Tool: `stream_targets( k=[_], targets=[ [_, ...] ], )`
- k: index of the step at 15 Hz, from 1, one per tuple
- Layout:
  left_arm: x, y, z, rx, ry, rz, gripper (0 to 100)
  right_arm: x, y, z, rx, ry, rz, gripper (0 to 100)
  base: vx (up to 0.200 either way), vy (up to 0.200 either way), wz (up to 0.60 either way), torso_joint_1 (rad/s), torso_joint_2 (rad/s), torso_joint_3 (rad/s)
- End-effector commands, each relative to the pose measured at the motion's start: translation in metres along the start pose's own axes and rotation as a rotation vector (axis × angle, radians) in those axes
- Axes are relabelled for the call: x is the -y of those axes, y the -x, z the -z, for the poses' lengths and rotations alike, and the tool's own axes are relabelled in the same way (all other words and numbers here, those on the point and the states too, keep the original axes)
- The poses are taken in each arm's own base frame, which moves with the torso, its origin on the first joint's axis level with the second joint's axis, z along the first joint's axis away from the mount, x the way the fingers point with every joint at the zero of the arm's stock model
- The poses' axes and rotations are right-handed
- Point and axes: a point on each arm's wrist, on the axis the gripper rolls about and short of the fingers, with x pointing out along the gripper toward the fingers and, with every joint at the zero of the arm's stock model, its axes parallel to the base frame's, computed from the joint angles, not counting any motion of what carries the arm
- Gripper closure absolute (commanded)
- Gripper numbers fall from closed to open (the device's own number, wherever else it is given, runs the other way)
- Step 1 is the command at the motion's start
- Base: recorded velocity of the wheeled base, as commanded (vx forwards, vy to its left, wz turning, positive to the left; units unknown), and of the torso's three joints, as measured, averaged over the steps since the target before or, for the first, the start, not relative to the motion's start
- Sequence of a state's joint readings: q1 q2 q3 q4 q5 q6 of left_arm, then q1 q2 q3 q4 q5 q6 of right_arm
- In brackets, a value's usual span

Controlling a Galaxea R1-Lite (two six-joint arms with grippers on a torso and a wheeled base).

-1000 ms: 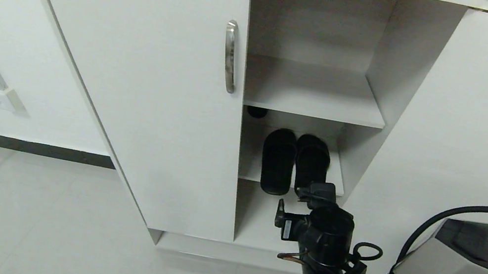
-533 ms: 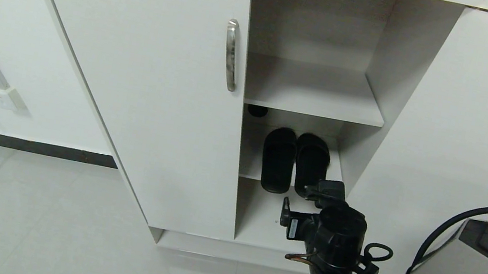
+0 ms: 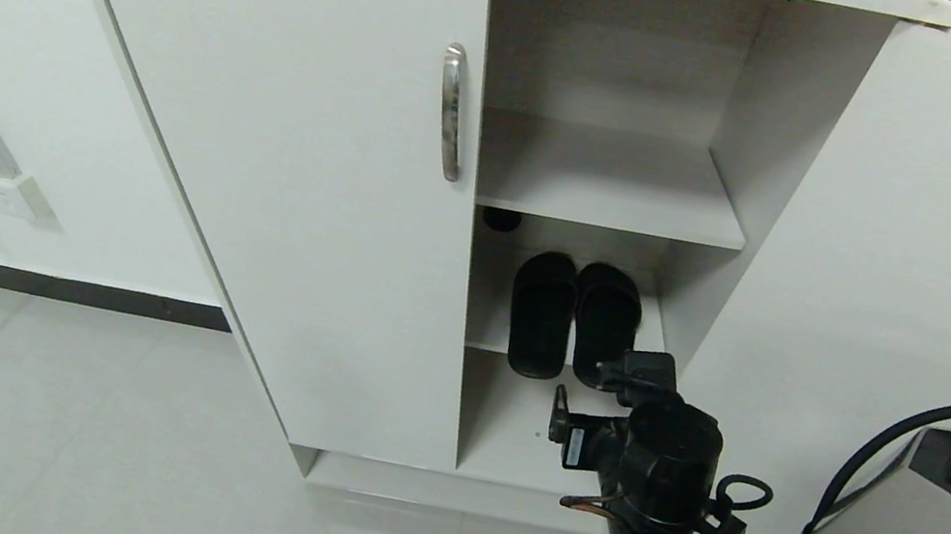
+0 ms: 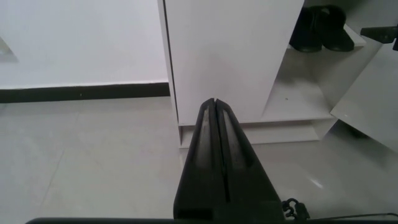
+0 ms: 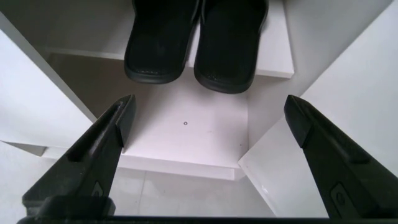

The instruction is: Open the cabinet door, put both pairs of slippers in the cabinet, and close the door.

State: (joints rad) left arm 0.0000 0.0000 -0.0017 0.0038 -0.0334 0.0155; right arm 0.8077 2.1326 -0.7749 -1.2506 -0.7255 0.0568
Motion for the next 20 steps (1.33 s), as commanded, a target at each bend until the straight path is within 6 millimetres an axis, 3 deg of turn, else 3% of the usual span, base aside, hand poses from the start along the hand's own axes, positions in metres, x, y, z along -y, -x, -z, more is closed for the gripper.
stream_targets(
  k=[1,10,20],
  targets=[
    [0.0,-0.0001,0.0001,-0.002,0.0,0.0,100,-0.0011,0.0009,-0.001,0.003,-0.002,-0.004,0,0.0,0.0,0.0,-0.002,0.0,0.149],
    [0.0,0.0,0.0,0.001,-0.003,0.0,100,-0.0005,0.0063,-0.0024,0.005,0.014,0.002,0,0.0,0.0,0.0,0.002,0.0,0.187],
    [0.0,-0.0001,-0.0001,-0.001,-0.001,0.0,100,0.0018,0.0088,-0.0023,0.001,0.024,0.004,0,0.0,0.02,0.0,0.001,0.0,0.006]
  ],
)
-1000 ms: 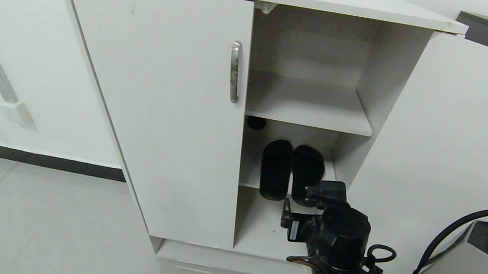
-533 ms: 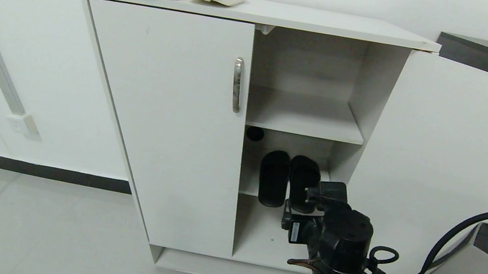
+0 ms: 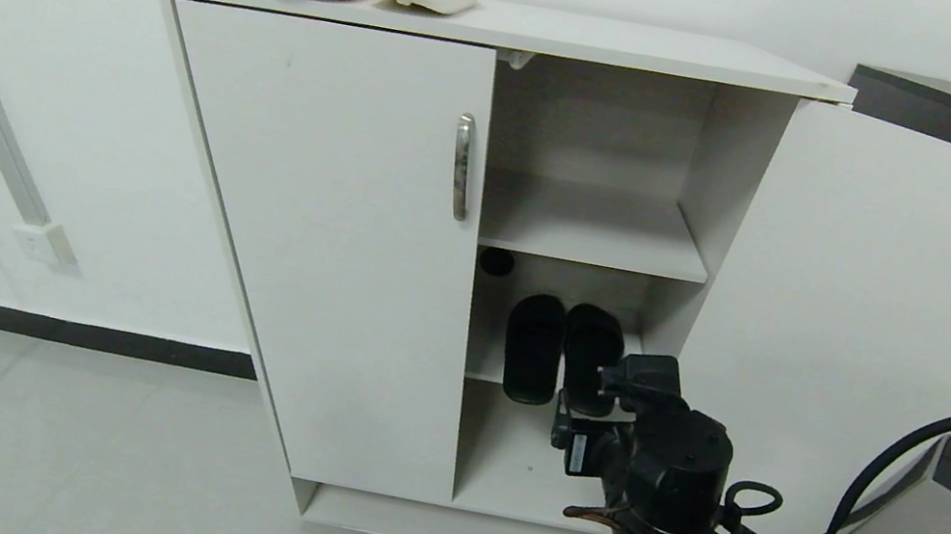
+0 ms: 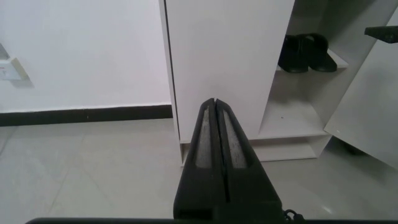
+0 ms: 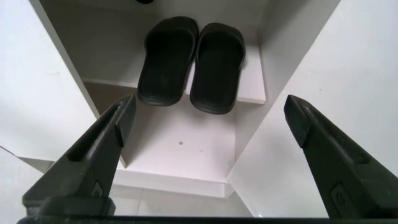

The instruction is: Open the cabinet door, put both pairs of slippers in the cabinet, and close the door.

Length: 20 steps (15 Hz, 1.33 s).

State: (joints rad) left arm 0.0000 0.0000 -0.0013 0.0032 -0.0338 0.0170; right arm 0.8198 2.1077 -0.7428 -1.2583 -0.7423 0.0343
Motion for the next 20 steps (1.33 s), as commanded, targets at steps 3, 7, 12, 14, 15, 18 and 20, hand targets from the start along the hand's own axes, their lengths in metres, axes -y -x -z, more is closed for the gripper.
stream_targets(
  k=[3,7,12,14,15,18,20],
  targets=[
    [0.0,-0.0001,-0.0001,-0.001,0.0,0.0,100,-0.0003,0.0,0.0029,-0.007,0.007,-0.001,0,0.0,0.2,0.0,0.006,0.0,0.006],
    [0.0,-0.0001,-0.0001,-0.001,0.0,0.0,100,0.0006,0.0018,0.0049,-0.014,0.02,-0.003,0,0.0,0.2,0.0,0.005,0.0,0.001],
    [0.0,-0.0001,-0.0001,-0.001,0.002,0.0,100,0.0,0.0027,0.0053,-0.015,0.021,-0.005,0,0.0,0.2,0.0,0.003,0.0,0.003],
    [0.0,-0.0001,-0.0001,-0.001,0.002,0.0,100,0.0001,0.0028,0.0056,-0.016,0.022,-0.006,0,0.0,0.2,0.0,0.005,0.0,0.005],
    [0.0,-0.0001,-0.0001,-0.001,0.002,0.0,100,-0.0002,0.0033,0.0051,-0.015,0.021,-0.008,0,0.0,0.2,0.0,-0.002,0.0,0.007],
    [0.0,-0.0001,-0.0001,-0.001,0.002,0.0,100,-0.0003,0.0032,0.0055,-0.015,0.021,-0.008,0,0.0,0.2,0.0,0.001,0.0,0.004],
    [0.0,-0.0001,-0.0001,-0.001,0.002,-0.002,100,-0.0002,0.0033,0.0049,-0.014,0.02,-0.008,0,0.0,0.1,0.0,-0.001,0.0,0.001]
  ],
)
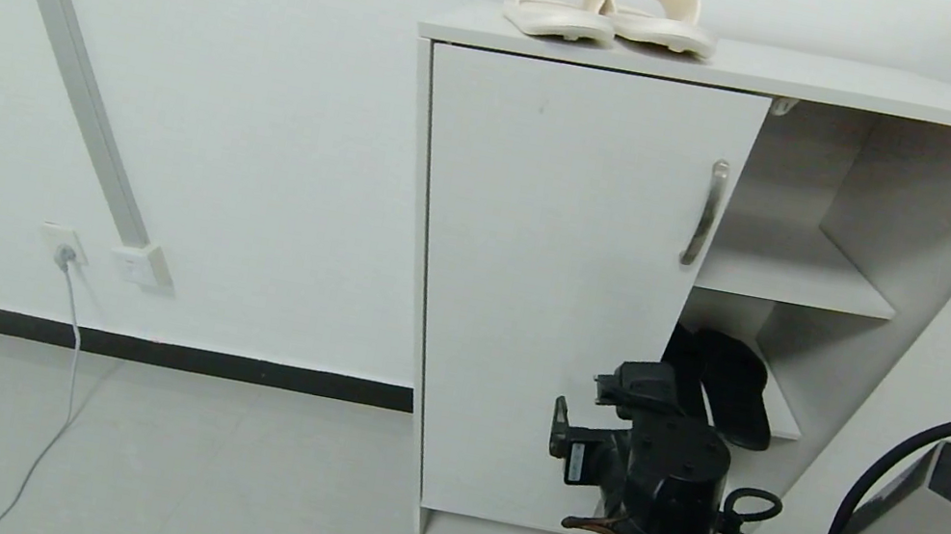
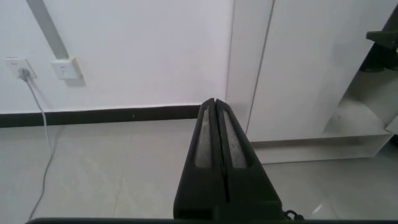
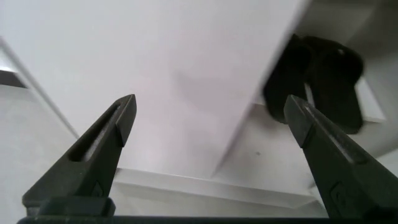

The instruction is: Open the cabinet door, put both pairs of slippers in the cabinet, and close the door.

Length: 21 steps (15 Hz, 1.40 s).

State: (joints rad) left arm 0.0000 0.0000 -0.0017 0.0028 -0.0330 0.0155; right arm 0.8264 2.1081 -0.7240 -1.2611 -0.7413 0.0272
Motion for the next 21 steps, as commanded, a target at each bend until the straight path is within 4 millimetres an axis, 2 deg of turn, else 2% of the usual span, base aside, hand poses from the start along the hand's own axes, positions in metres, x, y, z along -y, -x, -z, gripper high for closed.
stream_targets(
  k=[1,10,21],
  targets=[
    [0.0,-0.0001,0.0,-0.002,0.0,-0.001,100,-0.0003,-0.0002,0.0009,-0.002,0.002,-0.001,0,0.0,0.0,0.0,0.0,0.0,0.0],
    [-0.0001,0.0,0.0001,-0.001,0.002,-0.005,100,0.0023,-0.0001,-0.0039,0.021,-0.007,-0.004,0,0.0,0.0,0.0,0.0,0.0,0.0],
    [-0.0002,-0.0001,0.0,-0.002,0.005,-0.007,100,0.0028,0.0013,-0.0007,0.011,0.018,-0.015,0,0.0,0.0,0.0,0.0,0.0,0.0]
  ],
)
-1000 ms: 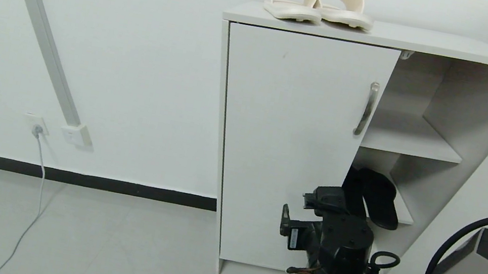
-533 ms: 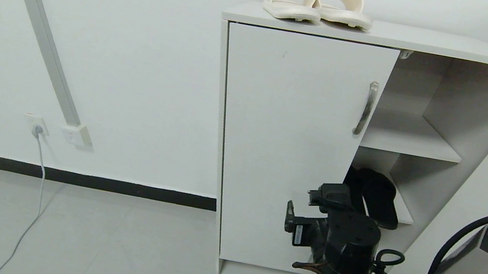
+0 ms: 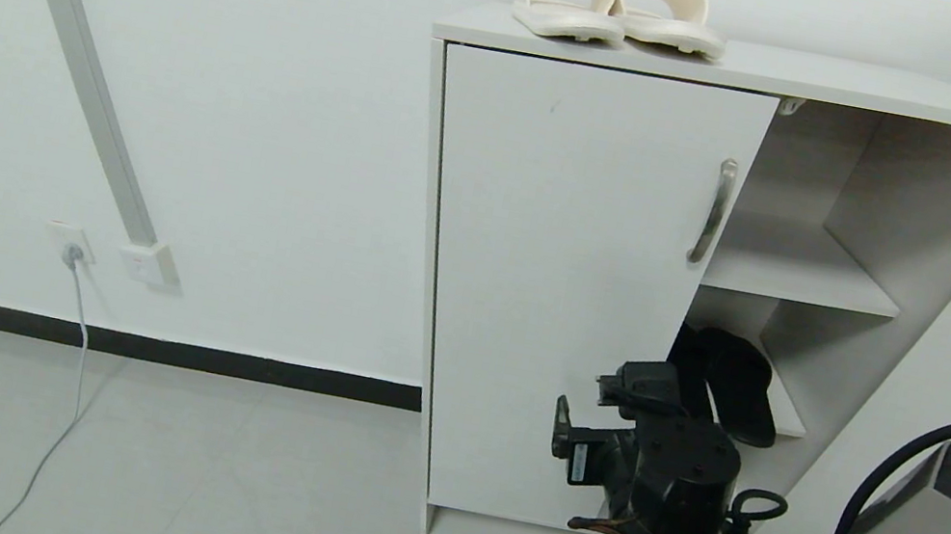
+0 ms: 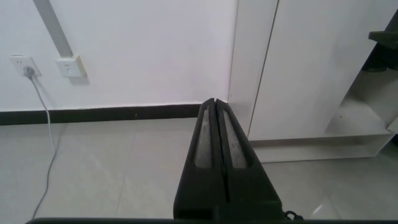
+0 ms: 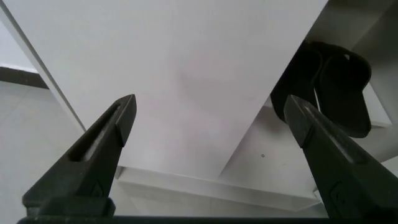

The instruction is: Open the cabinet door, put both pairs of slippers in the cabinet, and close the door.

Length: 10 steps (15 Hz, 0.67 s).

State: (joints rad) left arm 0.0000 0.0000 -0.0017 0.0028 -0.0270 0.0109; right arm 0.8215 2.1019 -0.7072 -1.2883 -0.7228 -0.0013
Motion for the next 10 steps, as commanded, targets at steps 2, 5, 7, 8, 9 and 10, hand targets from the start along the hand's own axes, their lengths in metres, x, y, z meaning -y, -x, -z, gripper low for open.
stream_targets(
  k=[2,5,7,8,9,10],
  targets=[
    [0.0,-0.0001,0.0005,-0.002,0.0,0.001,100,-0.0007,0.0004,0.0004,-0.001,0.001,-0.003,0,0.0,0.0,0.0,0.0,0.0,0.0],
    [0.0,-0.0002,0.0005,-0.004,0.0,0.001,100,-0.001,0.0001,0.0016,-0.004,0.004,-0.003,0,0.0,0.0,0.0,-0.001,-0.17,-0.284],
    [0.0,-0.0001,0.0,-0.002,0.0,0.001,100,-0.0014,0.0005,0.0017,-0.005,0.005,-0.004,0,0.0,0.0,0.0,0.036,-0.46,-0.386],
    [0.0,-0.0001,0.0,-0.002,0.0,0.001,100,-0.0012,0.0006,0.0021,-0.006,0.008,-0.004,0,0.0,0.0,0.0,0.022,-0.52,-0.369],
    [0.0,0.0,0.0001,0.0,0.0,0.001,100,-0.0009,0.001,0.0027,-0.009,0.01,-0.004,0,0.0,0.0,0.0,0.032,-0.49,-0.378],
    [0.0,0.0,0.0001,0.0,0.002,0.001,100,-0.0008,0.0012,0.0038,-0.011,0.018,-0.004,0,0.0,0.0,0.0,0.1,-0.47,-0.369]
  ],
)
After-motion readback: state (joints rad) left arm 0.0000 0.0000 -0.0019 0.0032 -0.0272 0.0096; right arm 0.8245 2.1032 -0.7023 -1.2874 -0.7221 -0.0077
